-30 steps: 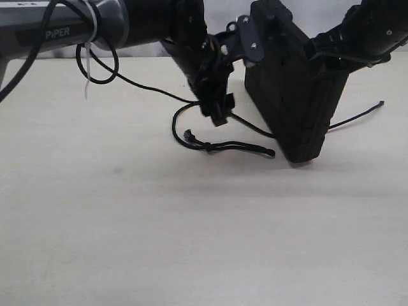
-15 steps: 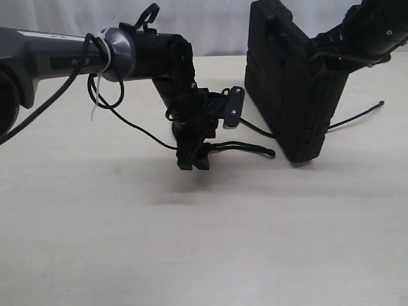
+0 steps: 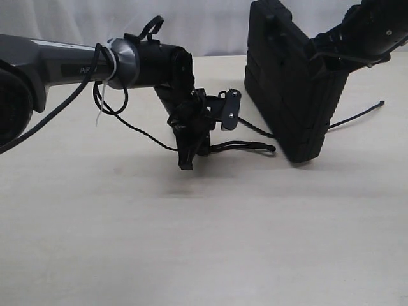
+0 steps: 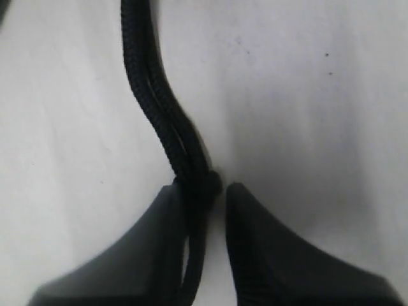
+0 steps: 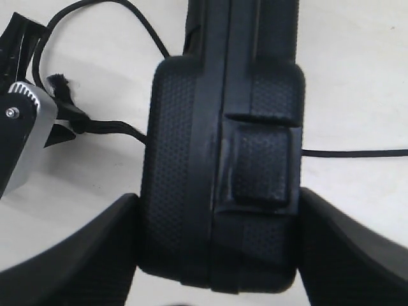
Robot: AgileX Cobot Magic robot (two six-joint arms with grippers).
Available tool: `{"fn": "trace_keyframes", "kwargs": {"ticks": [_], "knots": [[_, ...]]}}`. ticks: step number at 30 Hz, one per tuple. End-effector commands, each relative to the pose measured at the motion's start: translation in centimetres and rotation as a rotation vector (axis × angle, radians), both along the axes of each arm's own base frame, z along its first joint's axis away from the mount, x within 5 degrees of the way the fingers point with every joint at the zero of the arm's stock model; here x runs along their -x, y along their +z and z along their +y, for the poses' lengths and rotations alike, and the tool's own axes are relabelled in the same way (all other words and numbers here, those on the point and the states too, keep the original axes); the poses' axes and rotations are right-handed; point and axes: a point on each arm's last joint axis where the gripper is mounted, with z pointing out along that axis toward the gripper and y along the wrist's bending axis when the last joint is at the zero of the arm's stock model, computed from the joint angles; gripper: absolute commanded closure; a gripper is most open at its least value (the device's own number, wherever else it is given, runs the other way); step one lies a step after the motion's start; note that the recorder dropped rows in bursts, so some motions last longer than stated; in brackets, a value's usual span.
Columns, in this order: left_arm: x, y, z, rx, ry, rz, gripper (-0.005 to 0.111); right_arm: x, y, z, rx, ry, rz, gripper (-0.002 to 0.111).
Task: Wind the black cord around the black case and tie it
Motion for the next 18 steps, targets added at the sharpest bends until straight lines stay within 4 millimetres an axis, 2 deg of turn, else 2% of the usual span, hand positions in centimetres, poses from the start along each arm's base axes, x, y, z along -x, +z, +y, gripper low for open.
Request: {"fn": "trace_keyframes", "kwargs": {"ticks": [1, 3, 6, 10, 14, 18], "knots": [[0.6, -1.1, 0.4, -0.044, 0.003, 0.078, 0.107, -0.1, -0.7, -0.1, 0.005, 0.004, 0.01, 0.104], [0.6, -0.7, 0.4, -0.035, 0.012, 0.07, 0.107, -0.1, -0.7, -0.1, 0.005, 0.004, 0.01, 0.104], [0.2, 1.0, 0.2, 0.012, 0.06, 0.015, 0.107, -0.1, -0.7, -0.1, 0.005, 0.004, 0.01, 0.104], [-0.5, 5.0, 0.7, 0.082, 0.107, -0.074, 0.107, -0.1, -0.7, -0.1, 0.005, 0.004, 0.01, 0.104], [-1.2, 9.1, 2.3, 0.155, 0.187, -0.134, 0.107, -0.1, -0.6, -0.1, 0.005, 0.003, 0.006, 0.104], [-1.6, 11.8, 3.9, 0.264, 0.279, -0.117, 0.107, -0.1, -0.6, -0.1, 0.005, 0.003, 0.006, 0.104]]}}
